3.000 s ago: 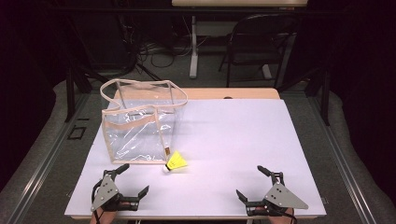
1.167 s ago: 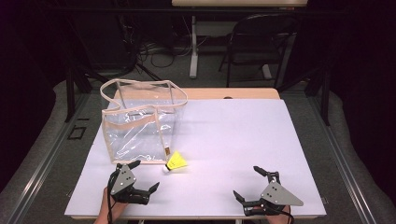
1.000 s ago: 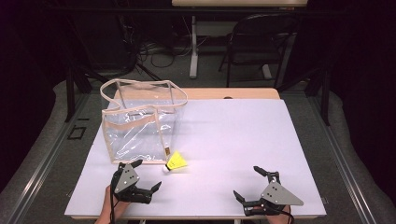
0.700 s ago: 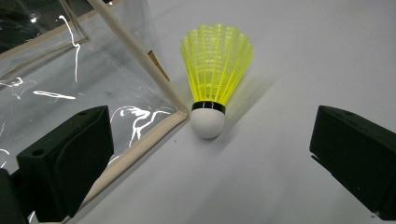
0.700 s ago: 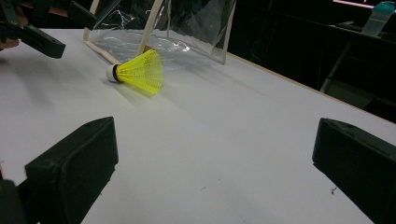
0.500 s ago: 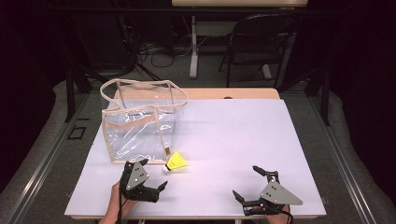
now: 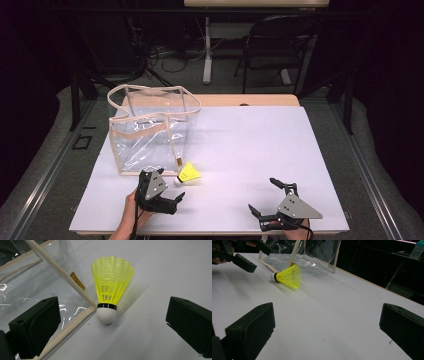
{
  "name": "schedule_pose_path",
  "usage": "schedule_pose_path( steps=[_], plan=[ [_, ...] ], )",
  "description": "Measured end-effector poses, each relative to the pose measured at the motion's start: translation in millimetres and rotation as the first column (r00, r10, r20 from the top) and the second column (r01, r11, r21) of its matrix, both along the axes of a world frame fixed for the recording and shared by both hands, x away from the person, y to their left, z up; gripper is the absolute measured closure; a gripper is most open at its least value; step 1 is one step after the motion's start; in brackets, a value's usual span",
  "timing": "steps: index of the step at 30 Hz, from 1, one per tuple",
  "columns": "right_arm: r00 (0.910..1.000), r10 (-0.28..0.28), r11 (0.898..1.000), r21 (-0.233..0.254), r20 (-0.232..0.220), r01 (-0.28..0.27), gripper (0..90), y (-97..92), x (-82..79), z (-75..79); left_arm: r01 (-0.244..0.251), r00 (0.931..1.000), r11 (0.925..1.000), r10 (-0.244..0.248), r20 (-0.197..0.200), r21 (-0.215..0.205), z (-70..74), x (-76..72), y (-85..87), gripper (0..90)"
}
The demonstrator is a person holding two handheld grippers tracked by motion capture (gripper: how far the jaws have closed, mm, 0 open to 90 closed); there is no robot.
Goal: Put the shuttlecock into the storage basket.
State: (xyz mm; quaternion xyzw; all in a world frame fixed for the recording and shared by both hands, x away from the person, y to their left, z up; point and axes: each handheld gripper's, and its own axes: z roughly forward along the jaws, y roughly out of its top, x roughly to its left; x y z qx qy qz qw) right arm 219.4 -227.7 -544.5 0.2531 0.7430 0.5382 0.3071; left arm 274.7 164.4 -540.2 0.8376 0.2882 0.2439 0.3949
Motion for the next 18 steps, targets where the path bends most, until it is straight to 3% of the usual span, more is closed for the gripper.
schedule_pose_path(
  steps=[8,12,13,18],
  plan=[
    [1.0000,0.005,1.000,-0.008,-0.003,-0.005,0.0,1.0,-0.2,0.0,-0.011,0.9996,0.9990,0.012,-0.025,0.044,0.7,6.4,-8.4,1.9],
    [1.0000,0.004,1.000,-0.007,-0.002,-0.004,0.0,0.9,-0.3,0.0,-0.001,0.9988,0.9969,0.005,-0.050,0.079,0.4,10.3,-12.5,10.6],
    [1.0000,0.005,1.000,-0.009,-0.003,-0.005,0.0,0.9,0.2,-0.2,0.006,0.9981,0.9962,-0.001,-0.062,0.086,-0.2,11.6,-14.3,16.4],
    [1.0000,0.005,1.000,-0.011,-0.006,-0.005,0.0,0.8,0.1,-0.3,0.019,0.9968,0.9886,-0.008,-0.079,0.150,-3.6,15.8,-21.2,24.4]
  ],
)
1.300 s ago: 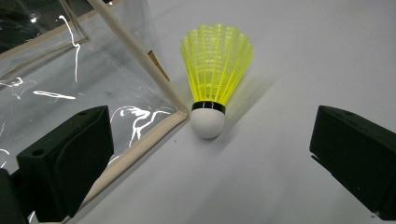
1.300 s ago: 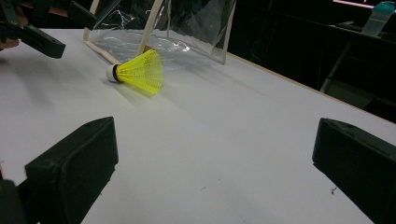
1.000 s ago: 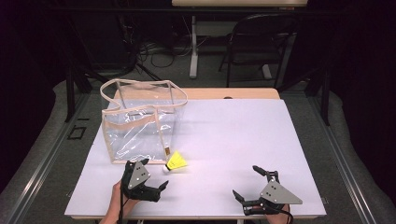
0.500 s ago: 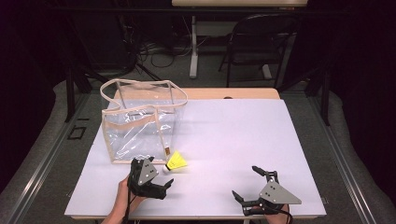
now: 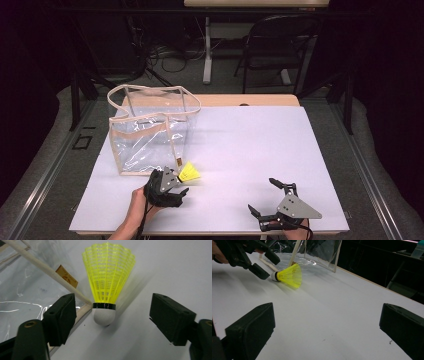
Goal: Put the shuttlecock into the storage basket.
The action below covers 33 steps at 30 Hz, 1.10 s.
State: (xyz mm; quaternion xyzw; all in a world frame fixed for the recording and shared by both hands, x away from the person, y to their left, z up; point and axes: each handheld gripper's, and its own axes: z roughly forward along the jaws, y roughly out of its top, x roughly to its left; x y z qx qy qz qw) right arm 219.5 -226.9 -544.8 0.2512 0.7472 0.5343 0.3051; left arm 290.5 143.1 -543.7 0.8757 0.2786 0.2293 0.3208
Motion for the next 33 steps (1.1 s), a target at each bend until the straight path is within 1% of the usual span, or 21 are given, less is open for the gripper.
schedule_pose_path(
  steps=[2,4,6,8,16,18,19,21,22,29,33],
  plan=[
    [1.0000,-0.001,1.000,0.000,0.000,0.001,0.0,0.1,-0.3,0.2,0.005,0.9999,0.9999,-0.004,-0.011,0.013,-1.4,1.6,-1.9,29.2],
    [1.0000,-0.001,1.000,0.001,0.002,0.001,0.0,0.5,-0.8,0.3,0.009,0.9999,0.9995,-0.009,-0.010,0.031,-2.3,3.2,-3.4,34.6],
    [1.0000,-0.001,1.000,0.001,0.001,0.001,0.0,0.6,-0.7,0.2,0.018,0.9997,0.9986,-0.017,-0.018,0.050,-2.7,5.1,-4.8,36.3],
    [1.0000,0.000,1.000,-0.001,0.001,0.000,0.0,0.3,-0.4,0.1,0.014,0.9998,0.9980,-0.013,-0.017,0.061,-3.1,6.0,-6.0,38.9],
    [1.0000,-0.003,1.000,0.000,0.005,0.003,0.0,0.2,-1.0,0.4,0.008,0.9996,0.9975,-0.006,-0.028,0.070,-6.0,12.3,-6.2,46.1],
    [1.0000,-0.002,1.000,-0.001,0.003,0.002,0.0,0.1,-1.0,0.3,0.008,0.9995,0.9976,-0.006,-0.033,0.069,-6.2,13.5,-5.6,50.1],
    [1.0000,-0.002,1.000,-0.001,0.003,0.002,0.0,0.1,-1.0,0.3,0.004,0.9995,0.9976,-0.001,-0.033,0.069,-6.6,13.7,-5.5,50.1],
    [1.0000,-0.002,1.000,0.000,0.003,0.002,0.0,0.2,-1.0,0.3,0.011,0.9991,0.9974,-0.008,-0.042,0.071,-6.8,14.5,-4.5,52.9],
    [1.0000,-0.003,1.000,0.000,0.005,0.003,0.0,0.4,-1.2,0.5,0.010,0.9991,0.9976,-0.007,-0.041,0.069,-7.2,14.7,-4.3,54.8],
    [1.0000,-0.003,1.000,-0.001,0.005,0.003,0.0,0.4,-1.5,0.5,0.008,0.9989,0.9969,-0.004,-0.047,0.078,-8.3,15.5,-3.6,57.8],
    [1.0000,-0.004,1.000,0.000,0.008,0.004,0.0,0.4,-1.8,0.7,0.012,0.9989,0.9958,-0.007,-0.046,0.091,-8.7,15.9,-3.4,59.4]
  ],
)
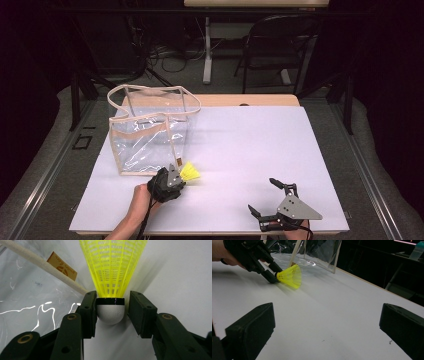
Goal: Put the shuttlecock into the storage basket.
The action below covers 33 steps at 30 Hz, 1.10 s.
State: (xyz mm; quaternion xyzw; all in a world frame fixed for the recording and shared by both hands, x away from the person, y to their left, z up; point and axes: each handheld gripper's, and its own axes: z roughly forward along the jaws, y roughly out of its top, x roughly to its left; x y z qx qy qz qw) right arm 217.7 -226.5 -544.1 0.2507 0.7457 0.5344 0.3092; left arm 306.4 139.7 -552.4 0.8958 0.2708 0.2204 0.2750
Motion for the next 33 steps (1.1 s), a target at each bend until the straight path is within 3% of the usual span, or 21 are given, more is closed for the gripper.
schedule_pose_path(
  steps=[18,33],
  plan=[
    [1.0000,0.002,1.000,-0.005,-0.001,-0.002,0.0,0.1,0.1,0.0,0.006,1.0000,1.0000,-0.006,0.002,0.006,-0.5,0.8,2.1,64.6],
    [1.0000,-0.002,1.000,-0.012,-0.004,0.002,0.0,-0.2,0.3,-0.2,0.015,0.9999,0.9997,-0.015,0.005,-0.019,1.8,0.7,6.8,65.0]
  ],
)
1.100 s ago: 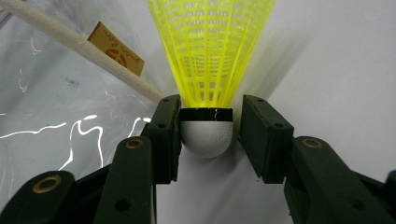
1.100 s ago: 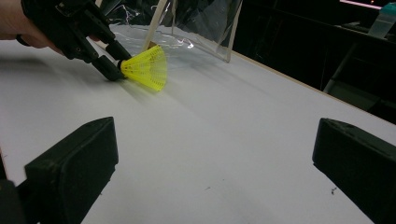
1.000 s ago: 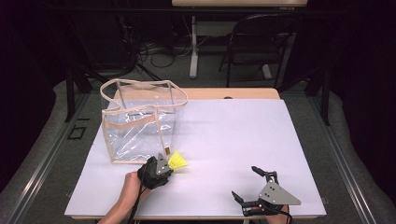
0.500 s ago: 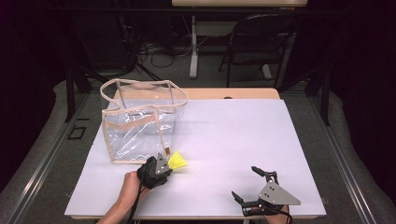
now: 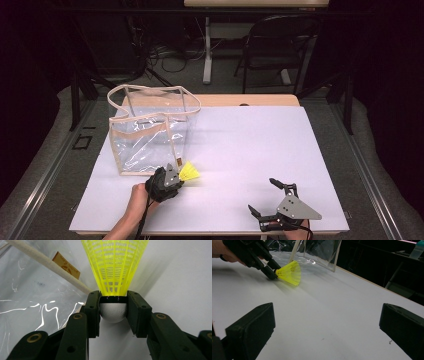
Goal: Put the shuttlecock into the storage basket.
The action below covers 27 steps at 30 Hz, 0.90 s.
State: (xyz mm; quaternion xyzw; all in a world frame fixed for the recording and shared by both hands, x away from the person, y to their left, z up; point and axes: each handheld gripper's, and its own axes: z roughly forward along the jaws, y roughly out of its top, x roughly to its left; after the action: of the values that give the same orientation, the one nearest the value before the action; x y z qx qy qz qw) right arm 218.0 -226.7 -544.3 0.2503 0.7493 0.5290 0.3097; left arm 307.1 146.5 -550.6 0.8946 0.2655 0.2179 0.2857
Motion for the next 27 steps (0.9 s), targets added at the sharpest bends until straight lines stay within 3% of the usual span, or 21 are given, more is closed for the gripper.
schedule_pose_path(
  steps=[27],
  plan=[
    [1.0000,0.001,1.000,-0.004,-0.005,-0.001,0.0,0.6,0.8,-0.9,0.015,0.9997,0.9988,-0.015,0.018,-0.047,13.0,-5.2,3.1,64.8]
  ],
)
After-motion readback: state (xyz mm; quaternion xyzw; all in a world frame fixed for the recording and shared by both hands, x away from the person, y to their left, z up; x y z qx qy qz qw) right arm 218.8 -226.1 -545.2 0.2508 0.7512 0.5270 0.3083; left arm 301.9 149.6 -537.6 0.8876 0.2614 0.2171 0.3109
